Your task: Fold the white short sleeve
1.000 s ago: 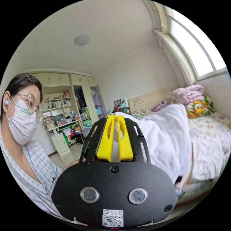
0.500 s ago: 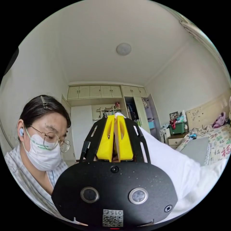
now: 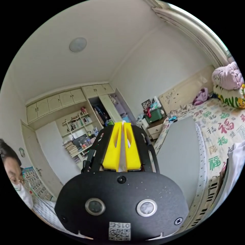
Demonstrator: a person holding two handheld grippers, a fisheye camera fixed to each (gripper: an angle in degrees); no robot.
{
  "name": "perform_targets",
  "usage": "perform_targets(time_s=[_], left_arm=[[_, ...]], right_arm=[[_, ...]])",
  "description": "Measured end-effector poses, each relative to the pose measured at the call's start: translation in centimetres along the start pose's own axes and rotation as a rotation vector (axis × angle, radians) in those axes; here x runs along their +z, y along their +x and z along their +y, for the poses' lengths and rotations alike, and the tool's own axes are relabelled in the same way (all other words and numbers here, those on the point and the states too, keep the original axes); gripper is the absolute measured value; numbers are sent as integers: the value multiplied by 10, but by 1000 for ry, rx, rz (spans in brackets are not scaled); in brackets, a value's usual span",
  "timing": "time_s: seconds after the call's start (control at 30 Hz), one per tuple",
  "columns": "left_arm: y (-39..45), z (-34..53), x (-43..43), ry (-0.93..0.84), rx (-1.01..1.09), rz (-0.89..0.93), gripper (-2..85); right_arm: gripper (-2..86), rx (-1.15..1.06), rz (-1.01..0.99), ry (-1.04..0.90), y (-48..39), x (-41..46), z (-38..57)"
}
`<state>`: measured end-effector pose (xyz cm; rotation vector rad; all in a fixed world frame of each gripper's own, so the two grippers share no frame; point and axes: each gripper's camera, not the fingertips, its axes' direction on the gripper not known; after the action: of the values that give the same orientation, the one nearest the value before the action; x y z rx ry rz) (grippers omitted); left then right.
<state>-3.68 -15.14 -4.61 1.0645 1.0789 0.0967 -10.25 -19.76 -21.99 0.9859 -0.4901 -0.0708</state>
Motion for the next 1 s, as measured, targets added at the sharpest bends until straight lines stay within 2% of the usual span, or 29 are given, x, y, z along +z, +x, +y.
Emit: perform_targets(time_s=[0.07,0.13,0.17,0.2,0.3,0.4,0.5,0.6,0.87,0.93,1.0], left_arm=[[1,2,-21,59,18,-17,-7],[-5,14,-40,93,5,-74,-6],[-13,25,-50,88,-37,-142,-6],[-23,36,-57,55,-82,-199,-5],[-45,72,-69,-63,-206,-242,-1],[-38,115,-81,-139,-256,-261,12],[-4,153,-85,-220,-178,-317,36],[33,184,-79,-290,-88,-432,64],[90,229,-36,-439,50,-433,92],[95,232,-24,-493,58,-423,92],[99,235,-14,-521,63,-449,92]], right_arm=[[6,-80,52,-63,-1,5,4],[9,-153,176,-208,4,23,18],[13,-164,237,-341,14,39,33],[17,-163,272,-472,26,53,53],[29,-184,256,-621,38,57,105],[49,-239,248,-681,29,39,160],[83,-250,339,-751,22,20,217],[105,-173,422,-797,21,8,268],[153,-51,444,-903,24,38,340],[156,-56,474,-936,25,52,349],[107,-103,546,-976,20,64,358]])
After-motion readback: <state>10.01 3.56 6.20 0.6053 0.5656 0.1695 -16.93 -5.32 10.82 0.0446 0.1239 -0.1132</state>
